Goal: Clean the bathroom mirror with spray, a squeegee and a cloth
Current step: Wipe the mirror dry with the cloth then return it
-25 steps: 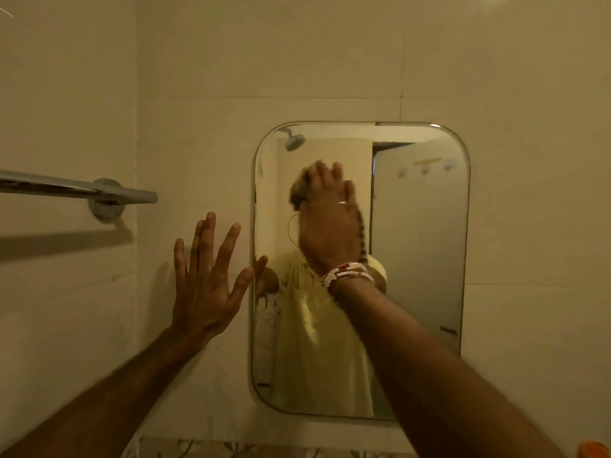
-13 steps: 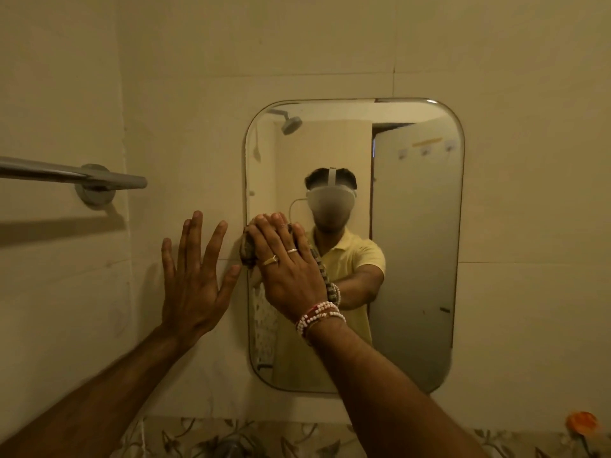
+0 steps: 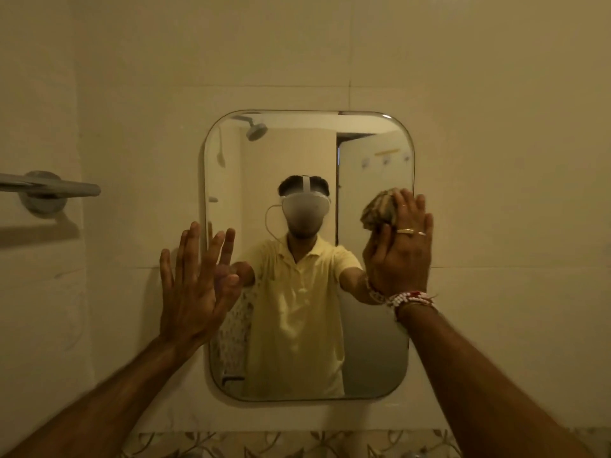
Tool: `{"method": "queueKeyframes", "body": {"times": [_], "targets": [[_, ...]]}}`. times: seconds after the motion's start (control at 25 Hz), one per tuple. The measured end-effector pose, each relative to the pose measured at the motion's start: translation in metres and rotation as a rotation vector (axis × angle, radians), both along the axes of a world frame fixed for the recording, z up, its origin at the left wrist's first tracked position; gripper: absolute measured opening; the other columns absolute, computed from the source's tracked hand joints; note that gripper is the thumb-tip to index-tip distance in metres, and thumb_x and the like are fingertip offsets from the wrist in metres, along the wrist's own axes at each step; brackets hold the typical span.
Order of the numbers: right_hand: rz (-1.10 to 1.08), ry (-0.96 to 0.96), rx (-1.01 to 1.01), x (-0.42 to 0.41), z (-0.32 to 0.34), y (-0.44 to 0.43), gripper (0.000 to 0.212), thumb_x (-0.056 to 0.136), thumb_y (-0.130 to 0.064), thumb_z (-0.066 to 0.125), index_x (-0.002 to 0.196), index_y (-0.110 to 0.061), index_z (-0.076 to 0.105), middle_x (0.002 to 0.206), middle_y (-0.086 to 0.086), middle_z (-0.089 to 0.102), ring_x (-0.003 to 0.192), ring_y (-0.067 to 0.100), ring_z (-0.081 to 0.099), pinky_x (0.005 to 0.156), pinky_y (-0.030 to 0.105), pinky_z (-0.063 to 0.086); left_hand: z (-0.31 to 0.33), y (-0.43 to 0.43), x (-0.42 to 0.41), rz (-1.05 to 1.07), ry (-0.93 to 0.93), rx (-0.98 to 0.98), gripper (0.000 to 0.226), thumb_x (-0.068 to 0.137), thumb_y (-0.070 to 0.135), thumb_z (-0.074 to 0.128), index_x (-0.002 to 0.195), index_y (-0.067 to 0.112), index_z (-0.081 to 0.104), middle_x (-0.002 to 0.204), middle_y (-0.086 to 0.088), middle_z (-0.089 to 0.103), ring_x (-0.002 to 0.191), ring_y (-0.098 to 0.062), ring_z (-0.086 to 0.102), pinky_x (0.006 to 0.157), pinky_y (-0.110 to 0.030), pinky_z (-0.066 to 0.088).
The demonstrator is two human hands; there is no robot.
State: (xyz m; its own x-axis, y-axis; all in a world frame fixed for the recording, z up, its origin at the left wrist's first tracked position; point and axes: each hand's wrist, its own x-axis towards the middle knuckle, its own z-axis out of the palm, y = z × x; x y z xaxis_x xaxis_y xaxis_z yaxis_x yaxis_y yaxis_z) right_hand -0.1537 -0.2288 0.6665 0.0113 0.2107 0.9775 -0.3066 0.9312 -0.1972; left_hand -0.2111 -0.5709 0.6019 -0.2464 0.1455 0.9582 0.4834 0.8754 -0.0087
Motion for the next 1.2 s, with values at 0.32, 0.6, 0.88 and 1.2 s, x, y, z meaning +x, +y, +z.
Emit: {"method": "queueKeyframes", "body": {"times": [0.32,0.6,0.88,1.2], "targets": [[-0.029,0.046,-0.217,-0.003,-0.025,-0.029,0.055,0.102,-0.024,0.036,0.155,-0.013,0.03,0.164,0.008,0.03,0.155,0.026,0.017,0.127,0.046,0.014,-0.013,-0.013,0.008,0.036,-0.053,0.019,0.075,0.103,0.064,0.02,0.167,0.025,0.016,0.176,-0.013,0.0,0.163,-0.03,0.002,0.125,-0.068,0.007],[0.051,-0.068,0.09,-0.032,-0.029,-0.148,0.06,0.101,-0.021,0.041,0.158,-0.017,0.021,0.166,0.008,0.024,0.156,0.025,0.009,0.127,0.045,0.006,-0.011,-0.039,0.017,0.025,-0.046,0.068,0.072,0.105,0.063,0.019,0.166,0.024,0.021,0.175,-0.015,0.003,0.162,-0.032,0.005,0.125,-0.068,0.005],[0.077,-0.218,0.465,-0.055,-0.097,-0.254,0.067,0.096,-0.019,0.042,0.159,-0.012,0.021,0.168,0.009,0.016,0.157,0.028,0.004,0.127,0.049,-0.001,-0.019,-0.066,0.023,0.059,-0.052,0.112,0.073,0.105,0.064,0.018,0.166,0.024,0.019,0.175,-0.014,0.003,0.162,-0.031,0.005,0.126,-0.067,0.006],[0.034,-0.21,0.625,-0.039,-0.129,-0.187,0.068,0.095,-0.013,0.044,0.159,-0.012,0.02,0.167,0.007,0.019,0.156,0.026,0.01,0.126,0.05,0.004,-0.032,-0.049,0.026,0.047,-0.091,0.075,0.074,0.104,0.063,0.019,0.166,0.023,0.021,0.175,-0.016,0.003,0.162,-0.034,0.007,0.125,-0.068,0.006]]}}
